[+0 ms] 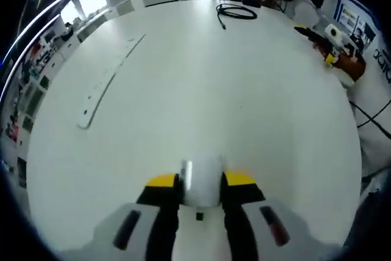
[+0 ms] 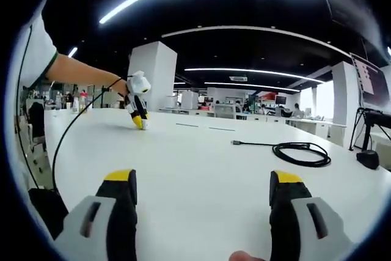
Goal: Plug the desk Type‑C cable into the charger adapter.
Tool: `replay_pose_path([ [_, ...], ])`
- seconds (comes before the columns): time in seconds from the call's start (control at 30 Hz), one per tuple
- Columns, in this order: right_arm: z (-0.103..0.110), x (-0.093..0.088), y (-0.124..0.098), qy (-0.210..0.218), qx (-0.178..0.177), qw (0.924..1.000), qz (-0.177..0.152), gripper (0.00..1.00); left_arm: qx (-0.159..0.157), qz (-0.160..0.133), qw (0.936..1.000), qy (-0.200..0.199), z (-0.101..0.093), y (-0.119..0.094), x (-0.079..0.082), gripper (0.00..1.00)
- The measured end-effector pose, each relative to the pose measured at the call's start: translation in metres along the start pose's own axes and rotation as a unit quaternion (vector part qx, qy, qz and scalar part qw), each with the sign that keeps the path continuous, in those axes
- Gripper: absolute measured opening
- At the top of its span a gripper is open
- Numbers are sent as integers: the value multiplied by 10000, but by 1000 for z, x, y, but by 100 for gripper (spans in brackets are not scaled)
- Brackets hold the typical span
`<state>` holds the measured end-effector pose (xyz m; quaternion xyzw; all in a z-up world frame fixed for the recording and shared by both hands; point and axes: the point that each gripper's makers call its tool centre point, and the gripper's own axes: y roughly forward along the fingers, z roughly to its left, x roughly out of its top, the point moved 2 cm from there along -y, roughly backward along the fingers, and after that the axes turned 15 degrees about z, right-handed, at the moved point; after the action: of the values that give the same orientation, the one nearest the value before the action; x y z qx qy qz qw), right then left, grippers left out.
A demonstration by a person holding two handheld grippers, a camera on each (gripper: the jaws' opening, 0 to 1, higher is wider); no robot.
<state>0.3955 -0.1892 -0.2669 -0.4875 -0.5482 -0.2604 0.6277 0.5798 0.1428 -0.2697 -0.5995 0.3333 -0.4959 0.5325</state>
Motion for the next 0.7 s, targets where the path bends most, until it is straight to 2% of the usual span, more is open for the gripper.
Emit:
replay_pose_path([
  [0.1,0,0,1,6,-10,10000,2,90,32,21,10000,-2,7,0,-2,25],
  [0.17,1,1,1,10,-19,10000,3,90,36,11,10000,-38,5,0,-2,25],
  [0.37,2,2,1,21,-37,10000,-28,89,-58,-24,9999,-90,22,-1,-8,25],
  [0.5,3,2,1,24,-43,10000,-28,89,-22,-58,9999,-138,12,-1,-6,25],
  [0.6,3,2,1,7,-23,10000,-44,89,-97,-74,9998,-157,13,-2,-8,25],
  [0.7,4,1,0,5,-28,10000,-48,89,-144,-48,9999,-36,4,-2,-8,25],
])
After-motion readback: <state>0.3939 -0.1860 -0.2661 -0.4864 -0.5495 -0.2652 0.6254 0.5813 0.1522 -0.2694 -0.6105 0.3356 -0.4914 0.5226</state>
